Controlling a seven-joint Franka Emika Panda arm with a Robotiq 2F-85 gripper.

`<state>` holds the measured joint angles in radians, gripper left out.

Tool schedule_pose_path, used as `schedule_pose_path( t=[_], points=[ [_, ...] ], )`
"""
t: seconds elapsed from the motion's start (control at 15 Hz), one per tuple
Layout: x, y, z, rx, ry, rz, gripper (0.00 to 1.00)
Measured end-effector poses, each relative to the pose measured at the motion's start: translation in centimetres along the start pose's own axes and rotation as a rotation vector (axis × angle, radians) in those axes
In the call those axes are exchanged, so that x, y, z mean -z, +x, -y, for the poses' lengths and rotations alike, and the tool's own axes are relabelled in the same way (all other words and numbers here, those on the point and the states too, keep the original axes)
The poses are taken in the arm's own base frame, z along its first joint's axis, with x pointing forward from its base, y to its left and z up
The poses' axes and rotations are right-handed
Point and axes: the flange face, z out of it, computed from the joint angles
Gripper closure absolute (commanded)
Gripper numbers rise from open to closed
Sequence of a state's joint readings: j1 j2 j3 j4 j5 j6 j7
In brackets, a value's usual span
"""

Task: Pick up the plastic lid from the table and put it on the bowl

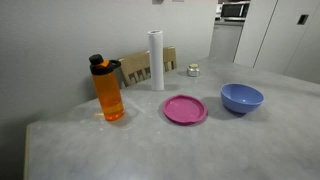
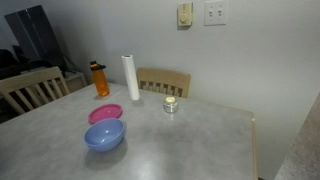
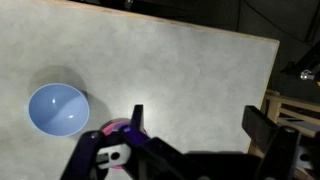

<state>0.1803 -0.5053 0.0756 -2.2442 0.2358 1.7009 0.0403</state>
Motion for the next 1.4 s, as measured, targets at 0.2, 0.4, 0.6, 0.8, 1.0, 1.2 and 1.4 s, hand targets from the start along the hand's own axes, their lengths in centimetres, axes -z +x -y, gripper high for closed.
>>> schedule_pose_path(
  t=[0.2,0.4,0.6,0.8,1.0,1.2,1.4],
  points=[
    [0.0,0.0,0.0,0.0,0.0,0.0,0.0],
    [-0.4,0.6,-0.6,0.02,-0.001,0.009,0.0],
    [-1.7,2.8,-2.3,0.071,0.014,0.032,0.0],
    [-3.8,6.8,-4.5,0.138,0.028,0.034,0.0],
    [-6.9,12.1,-5.7,0.154,0.033,0.03,0.0],
    [-10.8,17.3,-5.5,0.102,0.081,0.072,0.0],
    [-13.8,21.4,-4.6,-0.043,0.1,0.106,0.0]
  ],
)
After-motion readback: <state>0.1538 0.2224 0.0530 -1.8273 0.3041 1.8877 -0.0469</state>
